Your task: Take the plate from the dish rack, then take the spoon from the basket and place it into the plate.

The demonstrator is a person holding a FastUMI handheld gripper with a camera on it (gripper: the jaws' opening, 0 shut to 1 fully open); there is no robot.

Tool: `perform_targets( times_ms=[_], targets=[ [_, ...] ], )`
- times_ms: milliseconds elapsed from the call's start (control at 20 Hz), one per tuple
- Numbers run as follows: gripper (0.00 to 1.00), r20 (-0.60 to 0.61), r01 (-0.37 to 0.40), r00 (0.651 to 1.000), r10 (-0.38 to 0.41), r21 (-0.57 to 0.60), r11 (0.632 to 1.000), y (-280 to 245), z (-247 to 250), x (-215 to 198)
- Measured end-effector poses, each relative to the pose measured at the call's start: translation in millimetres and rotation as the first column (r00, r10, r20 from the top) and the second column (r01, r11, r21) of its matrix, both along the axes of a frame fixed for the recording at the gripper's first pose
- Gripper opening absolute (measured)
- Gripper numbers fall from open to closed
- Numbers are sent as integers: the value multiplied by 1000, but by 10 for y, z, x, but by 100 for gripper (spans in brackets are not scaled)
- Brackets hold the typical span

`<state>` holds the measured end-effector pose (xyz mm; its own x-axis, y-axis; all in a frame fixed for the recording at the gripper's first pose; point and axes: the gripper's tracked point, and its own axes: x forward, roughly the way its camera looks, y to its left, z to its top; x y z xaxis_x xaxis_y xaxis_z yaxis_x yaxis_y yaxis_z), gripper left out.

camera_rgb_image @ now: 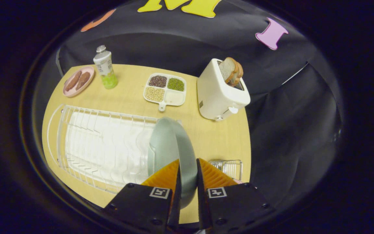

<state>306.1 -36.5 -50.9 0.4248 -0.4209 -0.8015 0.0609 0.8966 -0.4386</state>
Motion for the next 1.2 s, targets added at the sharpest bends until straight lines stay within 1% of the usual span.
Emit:
perform_targets(
  times_ms=[50, 250, 500, 750, 950, 1000, 1100, 1200],
  targets=[
    [26, 9, 1, 1000, -1, -16, 1000, 50, 28, -13],
    [24, 34, 16, 999, -14, -67, 998, 107, 39, -47],
    [23, 96, 22, 995, -8, -148, 989, 190, 107, -97],
    [23, 163, 68, 986, -28, -245, 967, 185, 346, -152],
    [23, 198, 88, 979, -41, -230, 969, 165, 446, -306],
    [24, 202, 79, 979, -33, -226, 971, 145, 481, -377],
    [24, 248, 66, 969, -18, -189, 980, 158, 581, -513],
    [23, 290, 53, 957, -15, -125, 991, 172, 601, -725]
  ],
)
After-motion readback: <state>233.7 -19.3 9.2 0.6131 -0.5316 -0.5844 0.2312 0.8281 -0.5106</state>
